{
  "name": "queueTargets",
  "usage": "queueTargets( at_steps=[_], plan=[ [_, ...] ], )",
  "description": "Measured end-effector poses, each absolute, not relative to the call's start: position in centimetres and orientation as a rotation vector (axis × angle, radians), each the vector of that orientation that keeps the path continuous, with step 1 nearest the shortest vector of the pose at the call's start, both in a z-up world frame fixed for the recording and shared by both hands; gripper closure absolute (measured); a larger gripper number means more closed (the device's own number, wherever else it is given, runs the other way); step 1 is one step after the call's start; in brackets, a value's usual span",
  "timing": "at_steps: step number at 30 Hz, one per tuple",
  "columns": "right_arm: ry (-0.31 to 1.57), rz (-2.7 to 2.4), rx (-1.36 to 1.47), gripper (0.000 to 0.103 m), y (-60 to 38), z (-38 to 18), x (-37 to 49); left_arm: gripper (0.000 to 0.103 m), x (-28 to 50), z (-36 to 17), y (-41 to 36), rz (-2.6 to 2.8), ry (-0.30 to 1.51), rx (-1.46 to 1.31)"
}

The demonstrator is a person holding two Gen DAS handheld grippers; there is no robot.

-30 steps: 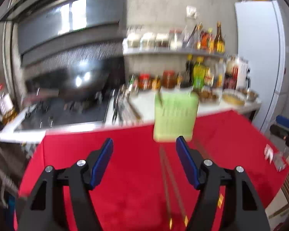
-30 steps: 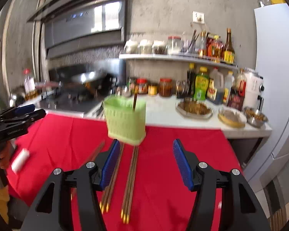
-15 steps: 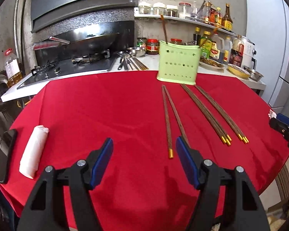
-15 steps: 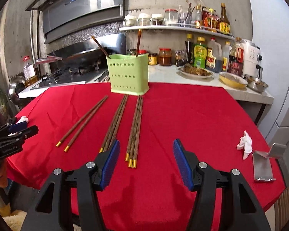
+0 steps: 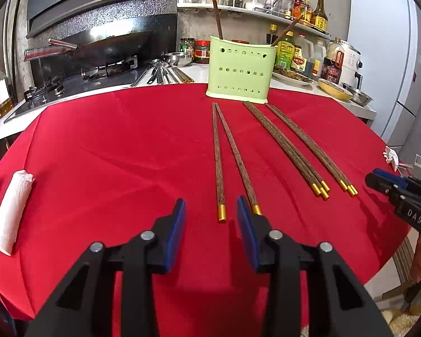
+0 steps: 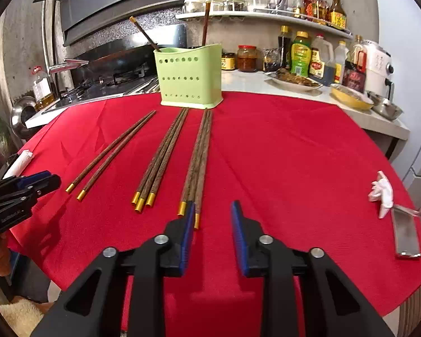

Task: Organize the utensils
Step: 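Move both open tools back down to the chopsticks on the cloth, then grasp another chopstick with the right tool while the left tool grasps one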

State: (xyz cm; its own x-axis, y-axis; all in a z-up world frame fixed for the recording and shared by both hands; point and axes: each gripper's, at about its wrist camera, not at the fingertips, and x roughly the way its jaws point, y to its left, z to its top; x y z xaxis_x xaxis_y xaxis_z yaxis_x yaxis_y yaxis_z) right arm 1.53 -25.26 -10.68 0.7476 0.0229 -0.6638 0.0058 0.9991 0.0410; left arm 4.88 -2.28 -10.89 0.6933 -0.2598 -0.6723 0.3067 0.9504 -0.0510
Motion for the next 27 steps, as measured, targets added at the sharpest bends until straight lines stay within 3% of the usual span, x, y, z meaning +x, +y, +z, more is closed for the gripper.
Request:
queueTargets(
  at_steps=[13,18,27],
  plan=[
    [0.739,0.007,0.064,0.079,-25.0,-11.3,3.2,0.068,6.3,-11.8,-3.8,-0.3,0.778,0.1],
    [0.769,0.028,0.059,0.09,-24.7,-11.7,3.9,0.068,7.0,-12.2,-3.8,-0.299,0.805,0.096],
    [0.8,0.022,0.052,0.093,-24.5,-12.4,4.5,0.075,7.3,-12.3,-3.9,-0.293,0.799,0.123]
  ],
)
